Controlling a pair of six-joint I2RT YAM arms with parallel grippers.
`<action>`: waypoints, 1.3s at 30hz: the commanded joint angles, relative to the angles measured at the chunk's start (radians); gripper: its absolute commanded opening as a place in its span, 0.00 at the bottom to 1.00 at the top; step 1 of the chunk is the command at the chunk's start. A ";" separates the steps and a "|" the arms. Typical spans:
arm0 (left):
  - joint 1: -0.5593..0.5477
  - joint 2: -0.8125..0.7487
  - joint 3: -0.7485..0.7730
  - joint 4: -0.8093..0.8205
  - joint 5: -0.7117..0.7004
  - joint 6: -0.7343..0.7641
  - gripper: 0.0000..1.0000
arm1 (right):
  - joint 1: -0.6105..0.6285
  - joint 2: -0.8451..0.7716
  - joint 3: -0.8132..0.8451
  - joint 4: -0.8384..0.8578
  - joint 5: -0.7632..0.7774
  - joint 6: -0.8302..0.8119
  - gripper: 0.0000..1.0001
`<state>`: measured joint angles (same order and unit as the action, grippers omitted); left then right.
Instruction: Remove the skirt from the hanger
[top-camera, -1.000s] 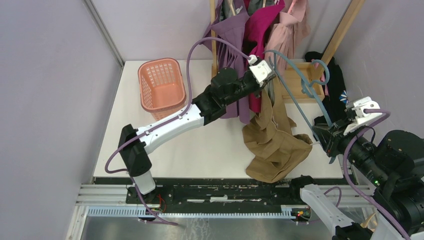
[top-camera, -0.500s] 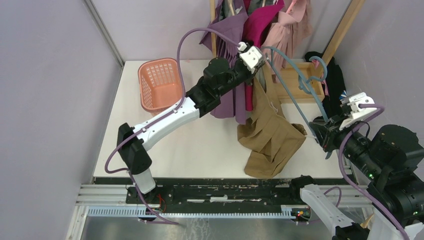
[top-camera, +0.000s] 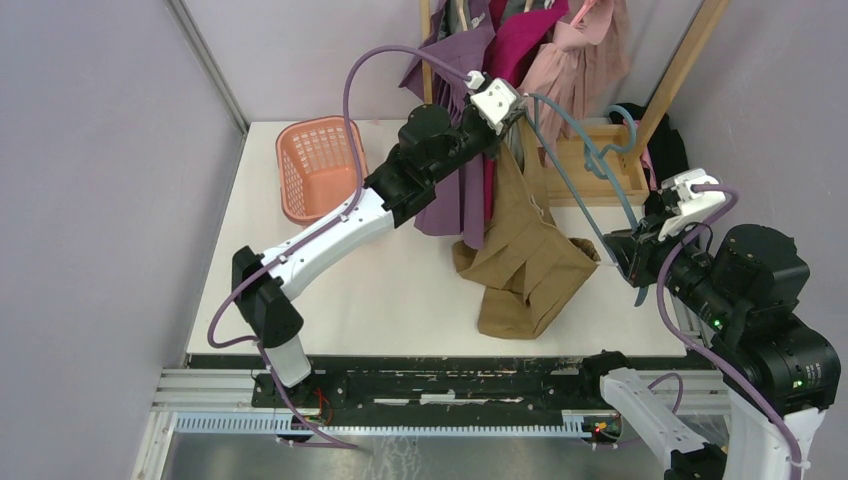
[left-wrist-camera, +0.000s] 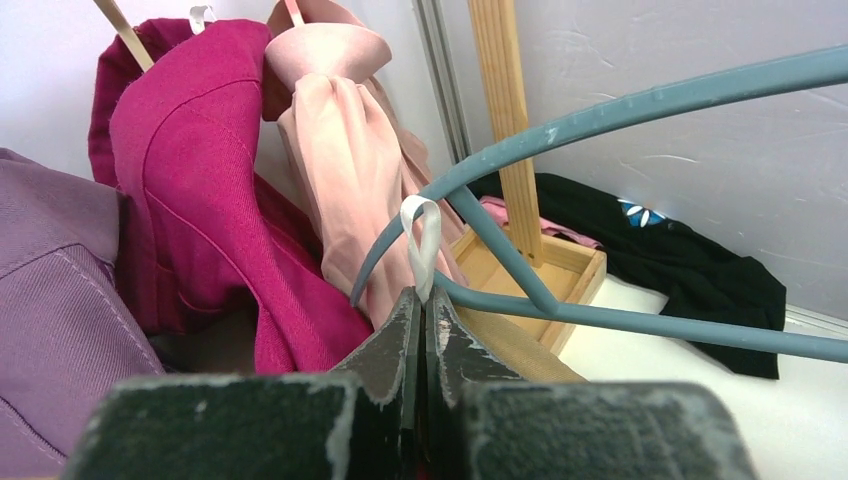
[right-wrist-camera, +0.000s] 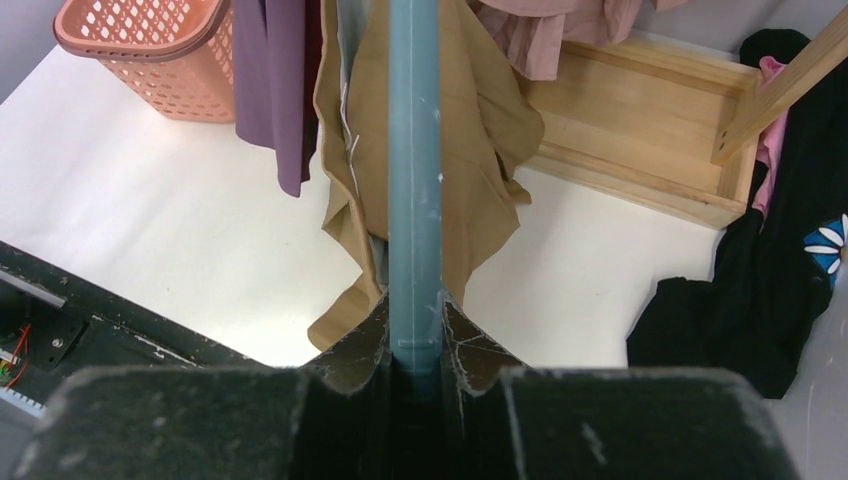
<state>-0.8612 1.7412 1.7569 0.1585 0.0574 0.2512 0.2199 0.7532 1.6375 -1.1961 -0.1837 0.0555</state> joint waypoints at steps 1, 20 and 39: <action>0.013 -0.047 0.047 0.098 -0.019 -0.009 0.03 | -0.001 -0.004 0.013 0.079 0.002 0.005 0.01; 0.019 -0.159 -0.200 0.123 0.031 -0.118 0.03 | -0.002 -0.043 -0.137 0.520 0.169 0.093 0.01; 0.001 -0.164 -0.199 0.110 0.089 -0.224 0.03 | -0.001 0.020 -0.316 0.988 0.103 0.258 0.01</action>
<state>-0.8516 1.6356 1.5513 0.1886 0.1337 0.0742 0.2199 0.7982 1.4017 -0.5114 -0.0826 0.2115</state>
